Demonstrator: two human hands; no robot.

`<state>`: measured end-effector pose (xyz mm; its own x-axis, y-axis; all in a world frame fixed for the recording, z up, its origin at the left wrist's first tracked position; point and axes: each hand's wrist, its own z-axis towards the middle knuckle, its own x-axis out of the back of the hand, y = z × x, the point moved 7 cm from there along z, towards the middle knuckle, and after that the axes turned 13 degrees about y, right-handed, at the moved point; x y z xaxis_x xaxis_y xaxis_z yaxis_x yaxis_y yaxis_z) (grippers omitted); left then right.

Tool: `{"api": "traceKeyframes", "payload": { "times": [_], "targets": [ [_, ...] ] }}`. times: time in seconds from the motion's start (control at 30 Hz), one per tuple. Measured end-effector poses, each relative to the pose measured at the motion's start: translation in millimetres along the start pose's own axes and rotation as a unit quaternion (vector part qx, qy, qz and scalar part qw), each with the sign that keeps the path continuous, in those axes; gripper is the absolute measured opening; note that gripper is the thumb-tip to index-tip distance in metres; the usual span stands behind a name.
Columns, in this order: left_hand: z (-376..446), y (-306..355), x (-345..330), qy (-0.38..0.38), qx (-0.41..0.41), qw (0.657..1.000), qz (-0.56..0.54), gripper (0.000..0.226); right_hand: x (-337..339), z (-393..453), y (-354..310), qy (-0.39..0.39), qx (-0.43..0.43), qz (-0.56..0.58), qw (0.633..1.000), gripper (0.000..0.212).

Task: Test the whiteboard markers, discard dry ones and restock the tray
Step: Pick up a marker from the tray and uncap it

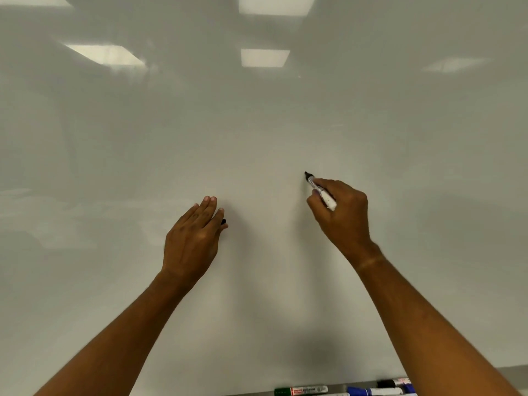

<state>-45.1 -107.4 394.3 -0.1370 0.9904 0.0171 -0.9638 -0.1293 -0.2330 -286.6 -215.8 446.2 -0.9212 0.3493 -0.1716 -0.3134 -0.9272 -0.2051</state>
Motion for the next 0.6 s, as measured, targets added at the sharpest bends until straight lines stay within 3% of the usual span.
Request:
{"api": "traceKeyframes", "payload": {
  "times": [0.27, 0.4, 0.6],
  "targets": [
    [-1.2, 16.0, -2.4, -0.014, 0.002, 1.000, -0.004, 0.028, 31.4, -51.4, 28.2, 0.007, -0.087, 0.008, 0.996, 0.023],
    [-1.2, 25.7, -4.5, -0.026, -0.001, 1.000, -0.007, 0.029, 30.6, -54.4, 24.7, -0.063, -0.104, 0.015, 0.992, 0.017],
    [2.9, 38.5, -2.5, -0.026, -0.001, 1.000, -0.008, 0.029, 44.6, 32.1, 16.0, 0.063, -0.036, 0.004, 0.997, 0.013]
  ]
}}
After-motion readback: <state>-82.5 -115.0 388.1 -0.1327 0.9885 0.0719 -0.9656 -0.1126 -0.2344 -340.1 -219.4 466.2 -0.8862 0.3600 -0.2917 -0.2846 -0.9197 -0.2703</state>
